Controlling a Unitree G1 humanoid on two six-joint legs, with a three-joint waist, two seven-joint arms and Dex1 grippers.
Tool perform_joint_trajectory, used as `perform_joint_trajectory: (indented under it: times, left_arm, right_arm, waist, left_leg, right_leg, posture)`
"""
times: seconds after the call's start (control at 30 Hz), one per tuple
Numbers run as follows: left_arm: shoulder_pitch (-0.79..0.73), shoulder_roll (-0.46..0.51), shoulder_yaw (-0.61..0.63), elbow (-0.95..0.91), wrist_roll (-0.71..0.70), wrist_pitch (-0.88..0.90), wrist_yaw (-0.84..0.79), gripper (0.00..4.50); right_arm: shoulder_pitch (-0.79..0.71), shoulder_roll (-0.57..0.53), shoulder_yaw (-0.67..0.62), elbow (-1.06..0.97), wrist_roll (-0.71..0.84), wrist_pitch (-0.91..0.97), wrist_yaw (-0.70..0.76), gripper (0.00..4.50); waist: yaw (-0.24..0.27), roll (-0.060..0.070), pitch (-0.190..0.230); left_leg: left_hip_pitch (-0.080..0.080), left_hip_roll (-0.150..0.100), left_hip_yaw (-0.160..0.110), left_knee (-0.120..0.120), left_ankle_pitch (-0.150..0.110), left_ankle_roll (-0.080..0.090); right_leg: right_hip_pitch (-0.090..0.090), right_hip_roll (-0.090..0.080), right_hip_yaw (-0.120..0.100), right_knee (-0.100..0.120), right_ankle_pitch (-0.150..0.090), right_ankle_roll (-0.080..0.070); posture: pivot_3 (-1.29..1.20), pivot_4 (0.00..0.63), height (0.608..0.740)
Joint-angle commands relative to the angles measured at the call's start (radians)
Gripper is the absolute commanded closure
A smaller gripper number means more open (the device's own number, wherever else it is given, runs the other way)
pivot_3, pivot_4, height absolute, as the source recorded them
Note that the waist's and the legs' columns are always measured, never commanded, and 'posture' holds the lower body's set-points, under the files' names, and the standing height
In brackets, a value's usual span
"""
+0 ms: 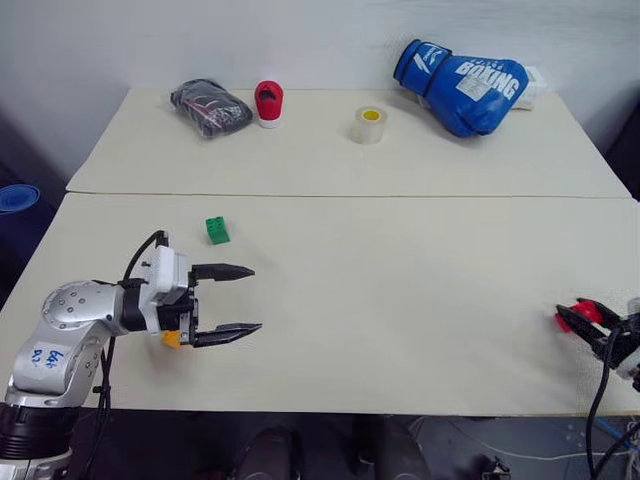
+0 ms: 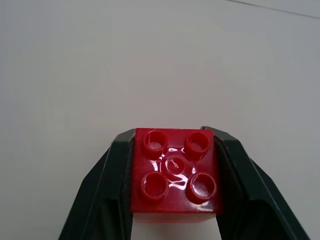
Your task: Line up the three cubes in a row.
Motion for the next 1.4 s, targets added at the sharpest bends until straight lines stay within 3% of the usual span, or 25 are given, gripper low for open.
perform_joint_trajectory:
  times: [0.03,0.13,0.33,0.57,0.7,0.73,0.97,1.2,1.4]
  left_arm:
    - [-0.004,0.015,0.024,-0.017,-0.024,0.0,-0.017,0.0]
    - [-0.008,0.013,0.026,0.019,-0.02,-0.006,-0.034,0.0]
    - [-0.023,0.002,0.029,0.068,-0.011,-0.031,-0.048,0.0]
    - [0.016,0.001,0.083,0.029,-0.03,-0.029,0.0,0.0]
    - [0.056,0.031,0.144,0.034,-0.024,-0.026,0.009,0.0]
    - [0.058,0.045,0.165,0.046,-0.032,-0.016,0.005,0.0]
    - [0.165,0.139,0.416,0.21,-0.044,0.01,-0.029,0.0]
    - [0.364,0.098,0.689,0.456,-0.013,-0.031,0.065,0.0]
    - [0.483,0.001,0.745,0.457,-0.013,-0.089,0.114,0.0]
  right_arm:
    - [-0.113,-0.086,0.134,-0.087,-0.011,-0.084,0.223,2.98]
    - [-0.338,-0.09,0.327,-0.086,-0.055,-0.086,0.36,2.98]
    - [-0.696,0.047,0.59,0.14,-0.173,-0.153,0.527,2.98]
    - [-0.828,0.168,0.673,0.44,-0.251,-0.323,0.6,2.98]
    - [-0.853,0.194,0.682,0.519,-0.258,-0.318,0.62,2.98]
    - [-0.862,0.207,0.673,0.53,-0.253,-0.353,0.616,2.26]
    - [-0.831,0.174,0.627,0.359,-0.126,-0.35,0.621,0.08]
    - [-0.562,0.169,0.42,-0.024,0.069,-0.215,0.433,0.03]
    - [-0.302,0.187,0.281,-0.249,0.166,-0.162,0.295,0.03]
  waist:
    - [-0.007,0.0,0.0]
    - [-0.022,0.0,0.0]
    - [-0.016,0.0,0.001]
    - [0.001,0.0,0.001]
    - [-0.006,0.0,0.001]
    - [-0.007,0.0,0.001]
    - [-0.027,0.001,0.001]
    - [-0.021,0.001,0.001]
    - [-0.005,0.0,0.001]
  left_leg:
    - [0.0,0.0,0.0,0.0,0.0,0.0]
    - [0.002,0.001,0.001,0.0,0.001,-0.001]
    - [-0.003,0.001,-0.004,0.001,0.002,-0.004]
    - [-0.006,-0.002,-0.006,0.005,0.001,0.0]
    - [-0.006,-0.001,-0.006,0.006,0.001,0.0]
    - [-0.006,-0.001,-0.006,0.006,0.001,-0.001]
    - [-0.005,0.0,-0.006,0.006,0.001,-0.002]
    - [-0.005,0.001,-0.007,0.004,0.0,-0.002]
    - [-0.004,0.001,-0.007,0.004,-0.004,-0.002]
  right_leg:
    - [0.0,0.0,0.001,0.0,0.0,0.0]
    - [0.0,0.0,0.001,0.0,0.0,0.0]
    - [-0.001,0.001,-0.005,0.001,-0.001,-0.001]
    - [-0.001,-0.001,-0.006,-0.001,0.001,0.001]
    - [0.0,-0.001,-0.006,0.0,0.001,0.001]
    - [0.0,-0.001,-0.006,0.001,0.001,0.001]
    - [-0.001,0.0,-0.006,0.001,0.0,0.0]
    - [-0.001,0.0,-0.006,-0.001,0.0,0.0]
    - [0.0,-0.002,-0.005,-0.001,0.0,0.0]
  posture:
    - [0.0,0.15,0.74]
    - [0.0,0.15,0.74]
    - [0.0,0.15,0.74]
    - [0.0,0.15,0.74]
    - [0.0,0.15,0.74]
    - [0.0,0.15,0.74]
    - [0.0,0.15,0.74]
    - [0.0,0.15,0.74]
    - [0.0,0.15,0.74]
